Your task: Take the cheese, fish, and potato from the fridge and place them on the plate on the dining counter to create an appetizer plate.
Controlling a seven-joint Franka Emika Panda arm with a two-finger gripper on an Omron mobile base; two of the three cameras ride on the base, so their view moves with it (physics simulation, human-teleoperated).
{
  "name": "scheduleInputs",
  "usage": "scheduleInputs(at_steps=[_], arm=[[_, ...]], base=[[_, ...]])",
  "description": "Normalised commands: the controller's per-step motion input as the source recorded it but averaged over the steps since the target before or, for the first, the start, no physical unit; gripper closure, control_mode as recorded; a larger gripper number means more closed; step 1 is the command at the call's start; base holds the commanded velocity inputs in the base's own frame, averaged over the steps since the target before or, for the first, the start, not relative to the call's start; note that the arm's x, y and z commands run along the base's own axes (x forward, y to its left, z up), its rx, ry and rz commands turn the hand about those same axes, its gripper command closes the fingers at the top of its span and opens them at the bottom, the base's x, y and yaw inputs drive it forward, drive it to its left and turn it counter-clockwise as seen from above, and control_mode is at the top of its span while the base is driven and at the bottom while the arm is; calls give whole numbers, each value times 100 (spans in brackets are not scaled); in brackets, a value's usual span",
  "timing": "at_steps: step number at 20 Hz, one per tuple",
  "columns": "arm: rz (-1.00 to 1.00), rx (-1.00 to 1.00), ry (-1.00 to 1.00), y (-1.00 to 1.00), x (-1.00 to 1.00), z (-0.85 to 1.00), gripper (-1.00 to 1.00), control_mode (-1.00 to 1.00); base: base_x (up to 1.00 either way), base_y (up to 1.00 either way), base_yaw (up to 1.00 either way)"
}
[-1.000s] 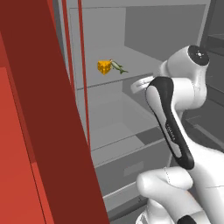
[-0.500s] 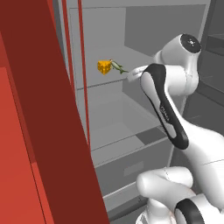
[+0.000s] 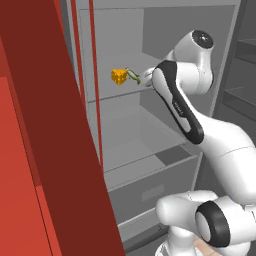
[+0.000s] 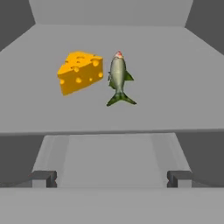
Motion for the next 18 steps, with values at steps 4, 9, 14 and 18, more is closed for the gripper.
scheduleInputs(at_steps=[4, 9, 14, 18], arm=[[0, 0, 0, 6, 58, -6, -100, -100], [0, 0, 0, 10, 57, -11, -100, -100], [0, 0, 0, 10, 57, -9, -100, -100], [0, 0, 0, 7, 58, -8, -100, -100]], base=[[0, 0, 0], [0, 0, 0], [0, 0, 0], [0, 0, 0]])
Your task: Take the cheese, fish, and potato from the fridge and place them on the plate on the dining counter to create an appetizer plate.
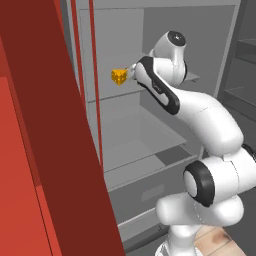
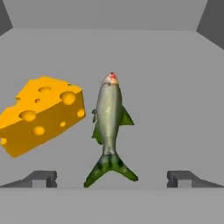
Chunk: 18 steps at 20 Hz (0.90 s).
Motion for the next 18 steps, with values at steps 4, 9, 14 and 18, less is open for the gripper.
scheduleInputs(at_steps=[4, 9, 14, 18], arm=[[0, 0, 2, 8, 54, -11, -100, -100], [1, 0, 1, 15, 49, -22, -100, -100], [4, 0, 0, 15, 42, -18, -100, -100], [5, 0, 0, 11, 39, -14, -100, -100]], base=[[0, 0, 0], [0, 0, 0], [0, 0, 0], [0, 0, 0]])
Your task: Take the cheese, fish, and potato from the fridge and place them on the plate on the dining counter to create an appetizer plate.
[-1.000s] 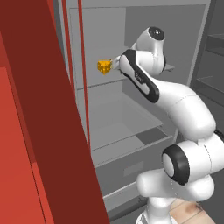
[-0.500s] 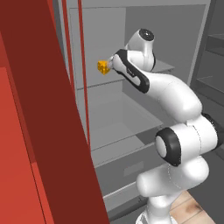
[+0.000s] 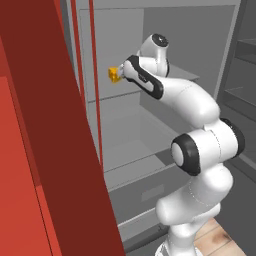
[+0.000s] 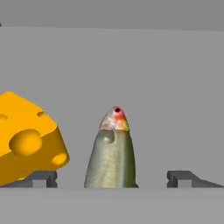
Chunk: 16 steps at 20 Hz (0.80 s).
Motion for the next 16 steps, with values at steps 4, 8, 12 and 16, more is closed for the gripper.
scheduleInputs(at_steps=[4, 8, 12, 16], arm=[[3, 0, 0, 9, 25, -24, -100, -100], [0, -1, 5, 14, 1, -58, -100, -100], [0, -2, 10, 12, -1, -67, 100, -100], [0, -1, 12, 13, 0, -61, 100, -100]], base=[[0, 0, 0], [0, 0, 0], [0, 0, 0], [0, 0, 0]])
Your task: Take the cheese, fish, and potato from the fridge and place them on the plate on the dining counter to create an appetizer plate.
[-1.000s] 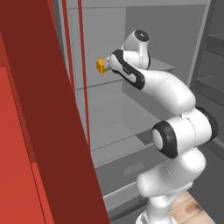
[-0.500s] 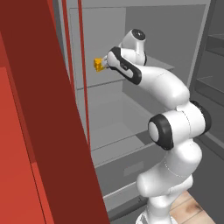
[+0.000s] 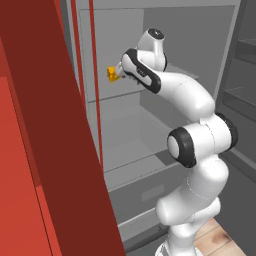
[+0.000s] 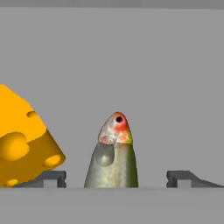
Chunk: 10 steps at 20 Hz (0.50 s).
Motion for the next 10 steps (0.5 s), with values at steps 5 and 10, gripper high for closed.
scheduleInputs(at_steps=[5, 10], arm=[[0, 0, 8, 3, 0, -49, 100, -100], [0, 0, 0, 0, -3, -74, 100, -100]], base=[[0, 0, 0], [0, 0, 0]])
